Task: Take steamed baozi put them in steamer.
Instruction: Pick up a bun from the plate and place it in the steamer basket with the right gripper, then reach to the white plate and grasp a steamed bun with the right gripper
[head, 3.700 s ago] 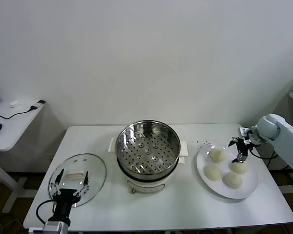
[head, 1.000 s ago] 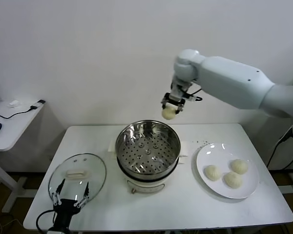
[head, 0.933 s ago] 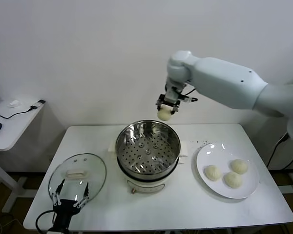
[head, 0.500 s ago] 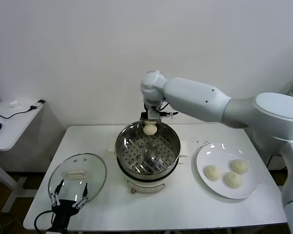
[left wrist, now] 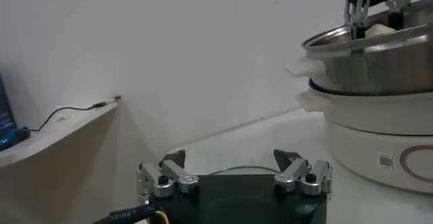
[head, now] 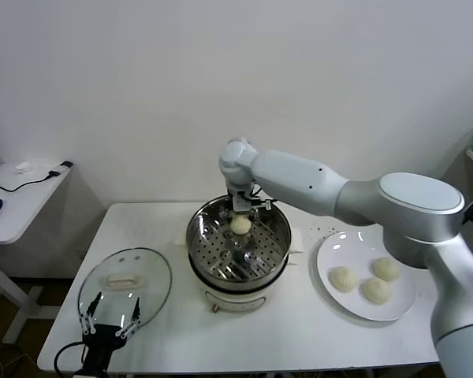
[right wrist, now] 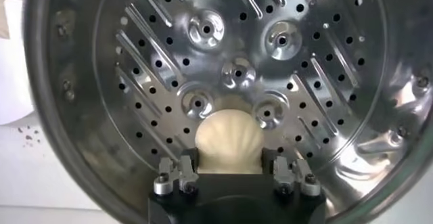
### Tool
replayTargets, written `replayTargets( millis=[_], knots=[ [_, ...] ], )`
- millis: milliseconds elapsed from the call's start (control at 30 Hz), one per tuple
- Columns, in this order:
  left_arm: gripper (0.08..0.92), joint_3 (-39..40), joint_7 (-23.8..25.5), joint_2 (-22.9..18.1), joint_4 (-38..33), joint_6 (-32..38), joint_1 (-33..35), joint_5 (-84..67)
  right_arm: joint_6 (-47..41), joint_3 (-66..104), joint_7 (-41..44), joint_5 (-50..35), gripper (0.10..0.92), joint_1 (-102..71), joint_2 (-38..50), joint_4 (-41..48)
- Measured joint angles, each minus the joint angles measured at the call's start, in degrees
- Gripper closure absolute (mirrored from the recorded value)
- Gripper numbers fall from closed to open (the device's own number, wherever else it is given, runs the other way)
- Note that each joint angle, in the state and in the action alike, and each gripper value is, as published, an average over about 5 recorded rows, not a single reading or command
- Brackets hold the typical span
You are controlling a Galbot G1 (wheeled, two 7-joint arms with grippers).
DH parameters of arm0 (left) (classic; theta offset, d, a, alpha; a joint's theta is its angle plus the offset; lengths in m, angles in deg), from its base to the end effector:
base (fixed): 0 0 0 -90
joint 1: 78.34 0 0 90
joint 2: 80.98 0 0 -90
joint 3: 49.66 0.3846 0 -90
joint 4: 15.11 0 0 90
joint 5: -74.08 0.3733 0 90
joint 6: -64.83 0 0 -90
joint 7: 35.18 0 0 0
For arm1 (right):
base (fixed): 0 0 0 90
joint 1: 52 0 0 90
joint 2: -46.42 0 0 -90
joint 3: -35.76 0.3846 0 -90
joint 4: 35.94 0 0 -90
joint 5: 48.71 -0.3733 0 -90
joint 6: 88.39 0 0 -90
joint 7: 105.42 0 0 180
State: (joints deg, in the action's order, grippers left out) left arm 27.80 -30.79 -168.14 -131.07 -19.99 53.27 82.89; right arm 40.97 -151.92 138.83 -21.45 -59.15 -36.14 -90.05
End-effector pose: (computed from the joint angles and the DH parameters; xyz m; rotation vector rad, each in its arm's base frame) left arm 0.1007 0.0837 -0.3800 0.0647 -2.9044 -0.4603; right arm 0.6272 0.2191 -0.1194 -1.9499 -0.0385 -2.4295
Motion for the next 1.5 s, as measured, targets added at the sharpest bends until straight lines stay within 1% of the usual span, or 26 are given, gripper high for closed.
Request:
replayTargets(
  millis=[67,167,400,567,733,933,1067,1167,1267,1500],
  knots=[
    [0.177,0.01,-0.01,0.0,0.05,0.0,0.01,0.02,0.25,0.26,0.12,0.01,0.248,-0.04,-0.06,0.08],
    [0.177,0.04,-0.04,0.0,0.1,0.03,0.06,0.06,0.59,0.56,0.38,-0.26,0.21,0.08,0.09,0.08],
    [0.177,0.02,-0.09,0.0,0.05,0.1,0.28,0.08,0.34,0.78,1.23,-2.97,0.203,1.84,1.8,-1.38],
    [0.177,0.07,-0.1,0.0,-0.19,0.1,0.39,0.13,-2.78,-0.81,1.29,-9.68,0.203,5.82,5.24,-3.95],
    [0.177,0.22,-0.1,0.0,-0.6,0.1,0.48,0.16,-11.37,-6.52,-1.57,-22.22,0.203,12.26,11.2,-7.21],
    [0.177,0.46,-0.11,0.01,-0.9,0.11,0.41,0.16,-27.5,-13.72,-5.3,-38.35,0.203,17.87,20.49,-11.98],
    [0.177,0.52,-0.14,0.01,-0.96,0.12,0.44,0.16,-38.01,-16.75,-6.32,-45.57,0.203,19.43,27.19,-15.4],
    [0.177,0.52,-0.17,0.0,-0.96,0.15,0.52,0.15,-44.28,-17.99,-6.45,-48.91,0.203,19.34,32.09,-17.69],
    [0.177,0.55,-0.2,-0.03,-0.94,0.19,0.66,0.16,-48.57,-18.5,-5.99,-50.52,0.203,18.1,36.33,-19.26],
    [0.177,0.55,-0.26,-0.1,-0.93,0.32,1.06,0.25,-53.06,-16.71,-3.54,-48.39,0.203,11.26,42.44,-20.31]
  ],
)
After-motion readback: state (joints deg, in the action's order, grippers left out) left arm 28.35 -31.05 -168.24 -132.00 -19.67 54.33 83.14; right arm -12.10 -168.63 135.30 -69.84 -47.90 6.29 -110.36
